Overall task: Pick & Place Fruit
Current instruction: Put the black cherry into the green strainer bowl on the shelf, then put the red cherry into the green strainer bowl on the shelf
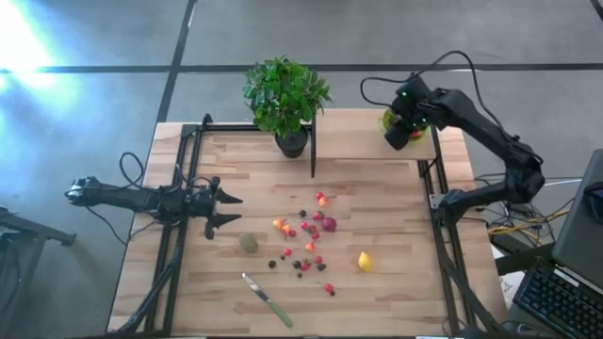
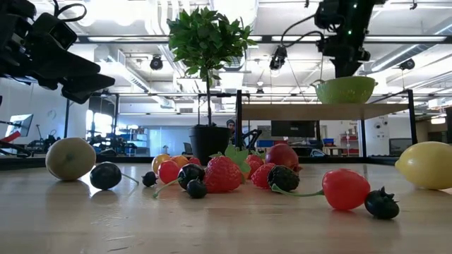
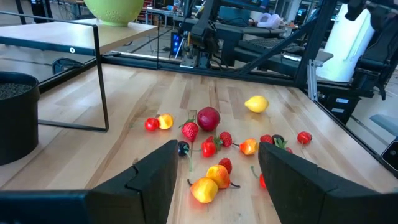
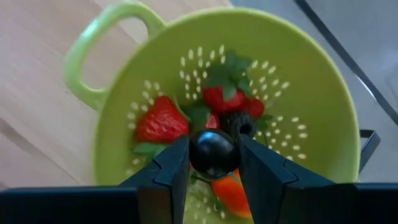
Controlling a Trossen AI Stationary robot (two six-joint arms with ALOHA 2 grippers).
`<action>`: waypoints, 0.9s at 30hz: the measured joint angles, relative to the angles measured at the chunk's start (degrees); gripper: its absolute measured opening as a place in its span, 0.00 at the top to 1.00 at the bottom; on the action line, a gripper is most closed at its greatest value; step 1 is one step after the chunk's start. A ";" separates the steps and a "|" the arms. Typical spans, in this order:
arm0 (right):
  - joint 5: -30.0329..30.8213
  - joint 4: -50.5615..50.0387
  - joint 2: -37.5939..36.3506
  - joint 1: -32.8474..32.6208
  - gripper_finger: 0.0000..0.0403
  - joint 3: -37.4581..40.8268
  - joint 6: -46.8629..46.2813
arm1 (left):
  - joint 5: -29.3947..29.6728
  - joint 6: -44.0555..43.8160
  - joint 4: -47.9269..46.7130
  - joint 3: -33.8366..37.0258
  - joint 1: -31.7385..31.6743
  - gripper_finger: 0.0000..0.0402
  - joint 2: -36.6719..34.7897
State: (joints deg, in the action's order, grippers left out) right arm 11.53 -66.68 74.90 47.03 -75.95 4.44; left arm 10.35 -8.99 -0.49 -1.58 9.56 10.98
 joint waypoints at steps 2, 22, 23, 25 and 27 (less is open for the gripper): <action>-0.01 -0.51 0.56 0.42 0.69 0.14 0.01 | 0.00 -0.01 0.01 0.01 0.02 0.43 0.00; 0.48 -0.51 3.79 2.00 0.56 0.34 -1.08 | 0.00 0.00 0.02 0.02 0.00 0.43 -0.02; 0.48 -0.48 3.66 2.00 0.54 0.34 -1.05 | 0.00 0.00 0.02 0.02 0.01 0.43 -0.02; 0.53 -0.46 3.46 2.00 0.51 0.34 -1.02 | 0.00 0.00 0.00 0.00 0.01 0.43 -0.02; 0.55 -0.50 3.45 2.00 0.48 0.06 -0.92 | 0.00 -0.01 0.02 0.00 0.01 0.43 -0.02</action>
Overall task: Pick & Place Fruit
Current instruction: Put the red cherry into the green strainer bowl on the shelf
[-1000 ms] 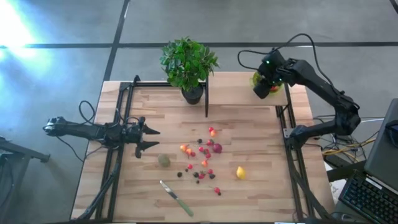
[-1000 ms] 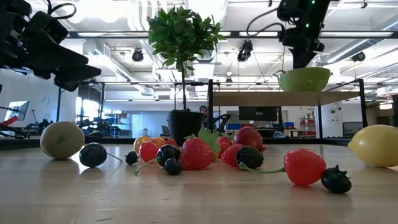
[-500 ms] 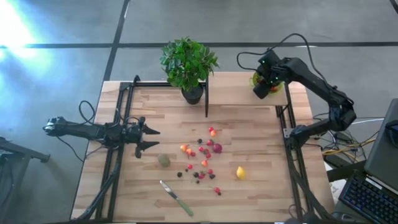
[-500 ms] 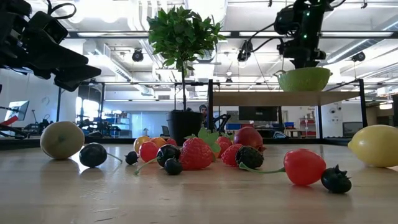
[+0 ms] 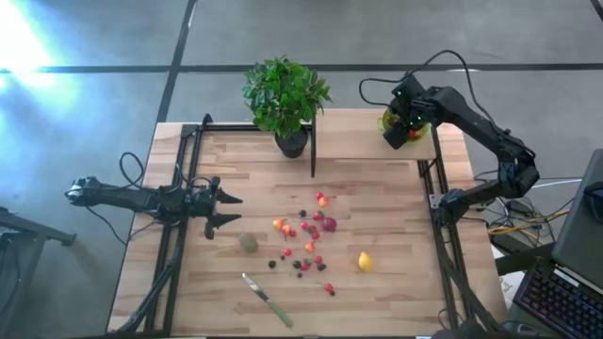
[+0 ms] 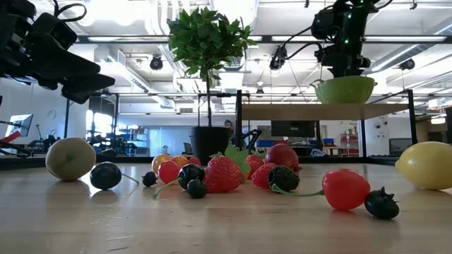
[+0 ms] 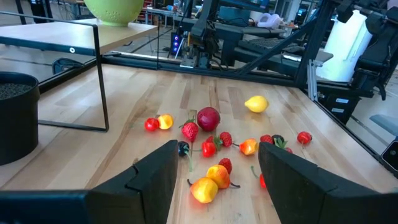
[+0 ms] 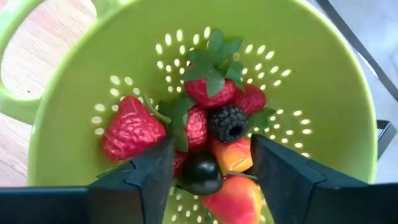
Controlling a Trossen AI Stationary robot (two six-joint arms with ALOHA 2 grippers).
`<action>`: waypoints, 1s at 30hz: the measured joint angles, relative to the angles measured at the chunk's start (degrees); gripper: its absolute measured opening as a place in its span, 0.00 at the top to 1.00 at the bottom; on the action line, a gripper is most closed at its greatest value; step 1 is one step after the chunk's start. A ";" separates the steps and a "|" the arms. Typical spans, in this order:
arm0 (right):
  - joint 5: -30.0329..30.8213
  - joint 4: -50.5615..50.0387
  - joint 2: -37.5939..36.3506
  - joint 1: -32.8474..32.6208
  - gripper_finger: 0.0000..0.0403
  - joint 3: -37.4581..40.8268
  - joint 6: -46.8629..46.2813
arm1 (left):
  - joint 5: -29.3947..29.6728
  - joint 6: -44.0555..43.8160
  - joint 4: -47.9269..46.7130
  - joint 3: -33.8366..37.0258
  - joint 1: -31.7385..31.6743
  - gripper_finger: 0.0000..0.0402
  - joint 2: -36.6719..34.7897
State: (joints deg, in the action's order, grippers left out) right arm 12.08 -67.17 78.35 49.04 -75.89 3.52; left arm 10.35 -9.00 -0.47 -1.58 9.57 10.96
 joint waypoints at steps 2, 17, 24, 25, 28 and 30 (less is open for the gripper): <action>0.00 0.08 0.00 0.00 0.45 -0.84 0.09 | 0.00 0.00 -0.02 0.02 0.01 0.43 0.00; -6.45 1.53 -8.30 -3.14 0.44 -3.40 1.39 | 0.00 0.01 -0.02 0.00 0.01 0.43 0.00; -12.81 9.52 -13.69 -13.18 0.50 -3.35 -1.72 | 0.00 0.01 -0.02 0.00 0.01 0.43 0.00; -13.02 10.43 -14.06 -15.38 0.50 -3.33 -2.18 | 0.00 0.01 -0.01 0.01 0.01 0.43 0.00; -13.13 12.70 -14.53 -22.53 0.52 -3.27 -3.33 | -0.01 0.01 -0.01 0.00 -0.01 0.43 0.00; -12.45 13.98 -14.44 -27.79 0.53 -3.24 -4.21 | -0.02 0.01 -0.01 0.00 0.01 0.43 0.00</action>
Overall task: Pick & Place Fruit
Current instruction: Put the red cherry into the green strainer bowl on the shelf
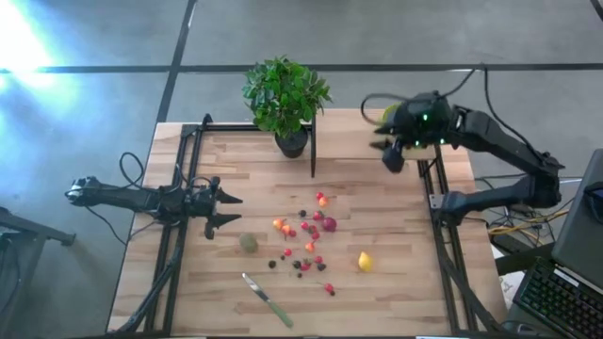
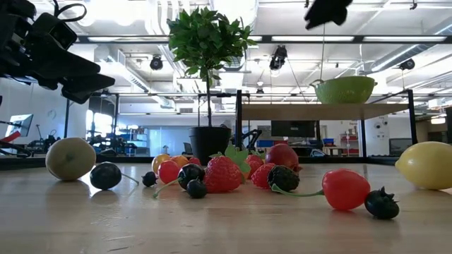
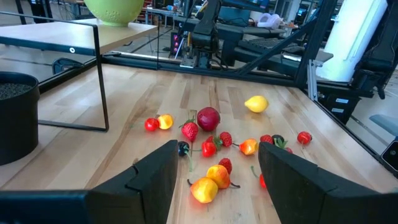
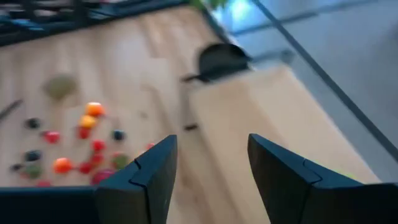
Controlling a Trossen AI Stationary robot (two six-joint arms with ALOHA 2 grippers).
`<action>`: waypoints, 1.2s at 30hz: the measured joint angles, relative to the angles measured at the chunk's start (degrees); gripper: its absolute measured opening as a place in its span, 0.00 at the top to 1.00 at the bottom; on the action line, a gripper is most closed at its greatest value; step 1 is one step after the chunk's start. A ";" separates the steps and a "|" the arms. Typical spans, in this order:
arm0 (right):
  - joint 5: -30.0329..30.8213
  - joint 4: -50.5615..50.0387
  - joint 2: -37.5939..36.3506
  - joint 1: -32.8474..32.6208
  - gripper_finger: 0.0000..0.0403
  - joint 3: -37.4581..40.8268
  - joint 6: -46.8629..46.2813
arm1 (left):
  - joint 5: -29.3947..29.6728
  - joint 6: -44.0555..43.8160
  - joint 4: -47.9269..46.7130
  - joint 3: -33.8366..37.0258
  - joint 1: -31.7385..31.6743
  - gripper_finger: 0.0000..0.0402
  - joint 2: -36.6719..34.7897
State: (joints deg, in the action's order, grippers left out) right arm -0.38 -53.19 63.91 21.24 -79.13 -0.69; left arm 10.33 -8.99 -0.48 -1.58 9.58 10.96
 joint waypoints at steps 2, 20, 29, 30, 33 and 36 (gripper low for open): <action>1.82 0.95 0.66 -5.37 0.54 0.00 -0.59 | 0.02 0.00 0.00 0.00 0.00 0.43 0.00; 12.13 9.01 19.25 -41.43 0.56 0.17 -0.79 | 0.02 -0.02 0.01 0.00 0.00 0.43 0.00; 12.31 12.00 30.52 -48.38 0.56 0.12 -6.08 | 0.00 0.00 0.00 0.00 -0.02 0.43 0.09; 12.32 12.37 31.58 -49.00 0.57 0.09 -7.46 | 0.01 0.00 -0.01 0.00 0.00 0.43 0.09; 12.38 12.50 34.65 -50.78 0.59 0.07 -10.92 | 0.01 0.00 -0.02 0.00 -0.01 0.43 0.13; 12.39 13.55 37.19 -52.48 0.60 0.07 -14.26 | 0.01 0.00 0.01 0.00 -0.02 0.43 0.12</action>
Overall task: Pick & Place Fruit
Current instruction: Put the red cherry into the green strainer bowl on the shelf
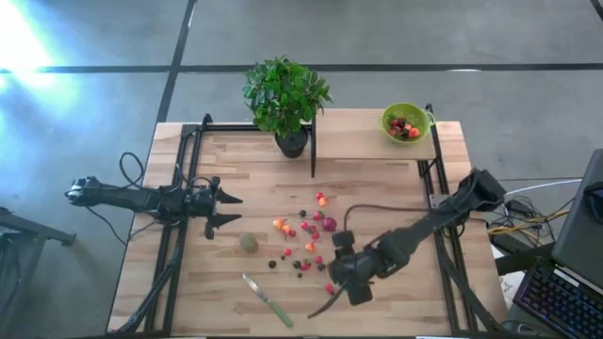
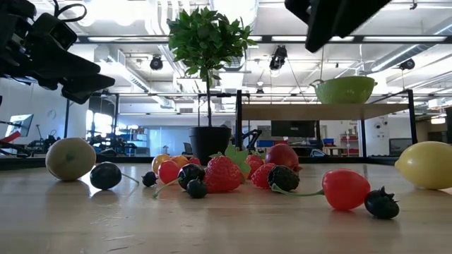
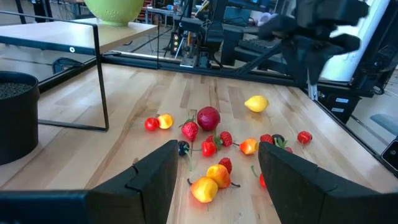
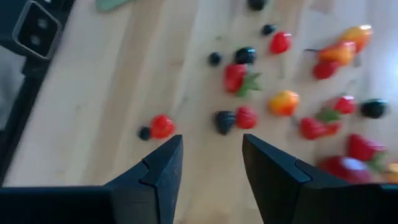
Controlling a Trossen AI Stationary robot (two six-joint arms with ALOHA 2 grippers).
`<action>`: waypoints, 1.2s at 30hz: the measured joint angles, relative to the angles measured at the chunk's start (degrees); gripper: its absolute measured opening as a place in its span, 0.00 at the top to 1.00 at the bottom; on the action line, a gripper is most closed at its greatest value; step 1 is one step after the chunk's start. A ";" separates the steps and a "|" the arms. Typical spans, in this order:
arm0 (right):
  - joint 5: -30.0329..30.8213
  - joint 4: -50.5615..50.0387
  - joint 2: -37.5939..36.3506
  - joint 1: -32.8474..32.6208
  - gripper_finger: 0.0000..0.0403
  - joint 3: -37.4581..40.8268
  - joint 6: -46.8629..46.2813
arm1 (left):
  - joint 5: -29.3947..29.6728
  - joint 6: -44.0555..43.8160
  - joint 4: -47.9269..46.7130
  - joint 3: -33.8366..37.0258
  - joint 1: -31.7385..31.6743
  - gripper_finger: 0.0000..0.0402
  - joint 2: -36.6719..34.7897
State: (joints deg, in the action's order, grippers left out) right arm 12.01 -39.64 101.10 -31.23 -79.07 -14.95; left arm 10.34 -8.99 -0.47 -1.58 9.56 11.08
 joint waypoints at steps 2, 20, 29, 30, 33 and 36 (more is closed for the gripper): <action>0.00 0.89 1.34 -1.04 0.61 -0.02 -1.41 | 0.01 -0.02 0.00 0.00 0.01 0.43 0.01; 0.34 11.11 9.61 -3.39 0.51 0.00 -8.12 | 0.00 0.00 -0.02 0.02 0.02 0.43 0.01; 3.13 11.51 13.39 -3.89 0.55 0.02 -15.65 | -0.01 0.00 -0.02 0.02 0.02 0.43 0.01; 3.13 11.30 13.45 -3.92 0.55 0.02 -15.96 | -0.02 0.00 -0.02 0.02 0.02 0.43 0.01; 2.99 11.05 13.49 -3.92 0.56 0.02 -17.74 | -0.02 0.00 -0.01 0.00 0.02 0.43 0.01; 2.96 9.74 13.49 -3.98 0.54 0.18 -18.61 | -0.01 0.00 0.00 0.02 0.00 0.43 0.01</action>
State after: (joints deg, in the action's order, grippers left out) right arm 14.97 -29.90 114.59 -35.21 -78.89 -33.55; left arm 10.33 -8.99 -0.47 -1.57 9.56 11.09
